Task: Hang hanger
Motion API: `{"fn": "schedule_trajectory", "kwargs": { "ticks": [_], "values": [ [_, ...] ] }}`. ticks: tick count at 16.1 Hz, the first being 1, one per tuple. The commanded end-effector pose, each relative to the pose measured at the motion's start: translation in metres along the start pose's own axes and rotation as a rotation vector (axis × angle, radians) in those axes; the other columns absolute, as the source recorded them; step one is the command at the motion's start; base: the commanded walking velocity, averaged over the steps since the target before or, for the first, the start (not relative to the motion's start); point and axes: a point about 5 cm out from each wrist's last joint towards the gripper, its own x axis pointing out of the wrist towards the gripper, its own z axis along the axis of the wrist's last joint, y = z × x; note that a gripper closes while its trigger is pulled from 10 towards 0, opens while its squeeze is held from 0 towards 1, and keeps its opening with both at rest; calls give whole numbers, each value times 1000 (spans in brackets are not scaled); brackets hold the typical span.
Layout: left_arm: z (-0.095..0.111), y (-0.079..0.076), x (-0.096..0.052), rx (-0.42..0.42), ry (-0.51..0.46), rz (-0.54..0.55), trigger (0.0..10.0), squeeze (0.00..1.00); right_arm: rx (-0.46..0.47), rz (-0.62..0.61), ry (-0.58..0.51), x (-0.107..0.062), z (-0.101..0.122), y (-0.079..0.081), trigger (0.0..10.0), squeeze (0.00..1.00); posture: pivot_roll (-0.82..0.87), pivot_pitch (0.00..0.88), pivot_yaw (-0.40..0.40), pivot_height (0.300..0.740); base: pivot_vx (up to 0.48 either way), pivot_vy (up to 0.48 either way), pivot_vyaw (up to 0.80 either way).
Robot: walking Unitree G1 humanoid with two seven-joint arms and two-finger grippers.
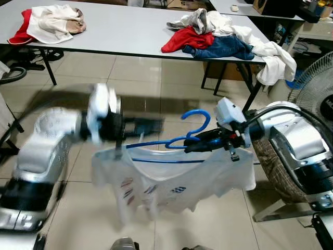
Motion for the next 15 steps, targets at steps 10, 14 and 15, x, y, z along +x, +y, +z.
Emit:
{"fn": "schedule_trajectory", "kwargs": {
  "ticks": [10,14,15],
  "values": [
    [-15,6,-52,26,259,340,10000,0,-9,-290,-15,-14,-1,-24,0,0,-56,0,-16,740,0,0,0],
    [-21,7,-50,-92,195,653,10000,0,44,-454,4,-16,-4,-39,0,0,-51,0,-19,740,0,0,0],
    [-26,2,-38,-130,166,702,10000,416,55,-484,8,-14,-5,-41,0,0,-52,0,-17,740,0,0,0]
  ]
}}
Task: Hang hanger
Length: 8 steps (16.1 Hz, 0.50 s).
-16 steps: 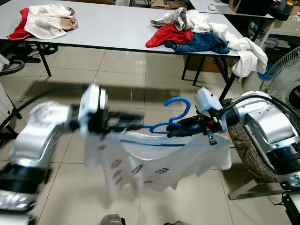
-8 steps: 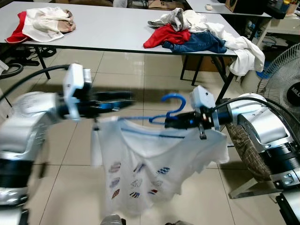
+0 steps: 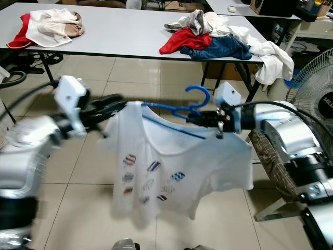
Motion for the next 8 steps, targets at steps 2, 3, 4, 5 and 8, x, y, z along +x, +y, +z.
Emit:
{"fn": "schedule_trajectory", "kwargs": {
  "ticks": [2,3,4,5,8],
  "values": [
    [-1,-10,7,-20,-13,46,10000,992,-11,-59,-14,-4,9,-8,0,0,-52,0,-22,740,0,0,0],
    [-7,-18,18,-26,-11,110,10000,886,-10,-47,-23,0,10,-6,0,0,-54,0,-28,740,0,0,0],
    [-10,-21,22,-21,5,134,10000,525,-9,-38,-27,2,11,-4,0,0,-55,0,-30,740,0,0,0],
    [-13,-24,28,-25,23,176,10000,0,-10,-20,-34,6,14,-2,0,0,-57,0,-32,740,0,0,0],
    [-13,-28,38,-40,34,234,10000,0,-18,0,-45,13,19,1,0,0,-59,0,-32,740,0,0,0]
  ]
}}
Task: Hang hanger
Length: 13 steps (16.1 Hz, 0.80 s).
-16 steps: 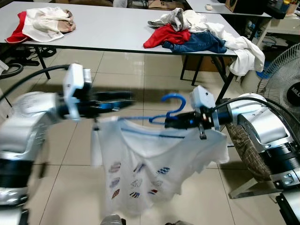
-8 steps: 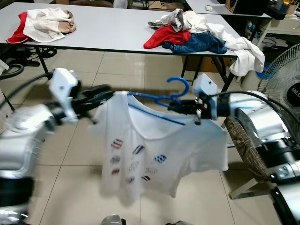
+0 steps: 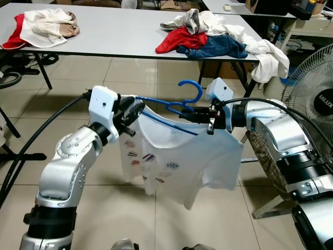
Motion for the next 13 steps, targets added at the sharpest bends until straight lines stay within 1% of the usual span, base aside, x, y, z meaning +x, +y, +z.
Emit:
{"fn": "schedule_trajectory", "kwargs": {
  "ticks": [1,2,4,5,6,8,13],
  "values": [
    [0,-2,3,2,17,18,10000,0,-40,-1,-24,2,14,-1,0,0,-59,0,-29,740,0,0,0],
    [-2,0,4,2,39,65,10000,0,-41,3,-27,2,14,0,0,0,-59,0,-26,740,0,0,0],
    [-3,4,4,19,58,122,10000,0,-41,6,-29,3,14,1,0,0,-61,0,-24,740,0,0,0],
    [-4,6,4,42,67,154,10000,0,-40,6,-31,3,14,1,0,0,-65,0,-23,740,0,0,0],
    [-2,6,5,54,60,161,10000,0,-38,-2,-27,2,14,0,0,0,-67,0,-24,740,0,0,0],
    [1,2,5,50,41,155,10000,0,-30,-25,-11,0,12,-3,0,0,-67,0,-24,740,0,0,0],
    [-2,1,2,27,51,200,10000,0,-18,-49,5,1,10,-6,0,0,-65,0,-33,740,0,0,0]
  ]
}}
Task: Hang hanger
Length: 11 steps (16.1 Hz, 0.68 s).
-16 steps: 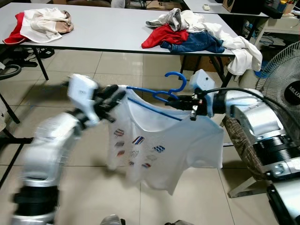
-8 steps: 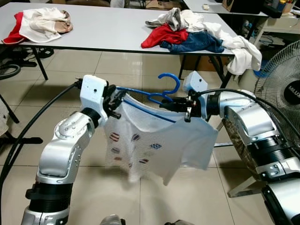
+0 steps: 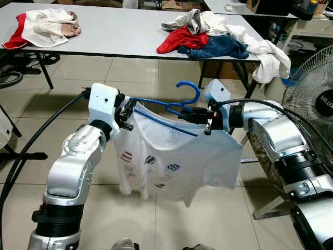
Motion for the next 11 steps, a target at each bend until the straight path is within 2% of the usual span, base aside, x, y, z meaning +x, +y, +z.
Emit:
{"fn": "schedule_trajectory", "kwargs": {
  "ticks": [1,5,8,11],
  "values": [
    [2,-1,-1,2,-1,12,10000,0,-26,-25,-27,-2,13,-6,0,0,-62,0,-33,740,0,0,0],
    [0,0,-1,-24,20,35,10000,0,-24,-37,-25,-1,14,-8,0,0,-61,0,-34,740,0,0,0],
    [-7,-2,-1,-89,48,22,10000,0,-25,-18,-39,0,18,-6,0,0,-61,0,-35,740,0,0,0],
    [-11,0,2,-86,56,35,9804,0,-31,21,-60,2,23,-1,0,0,-62,0,-33,740,0,0,0]
  ]
}}
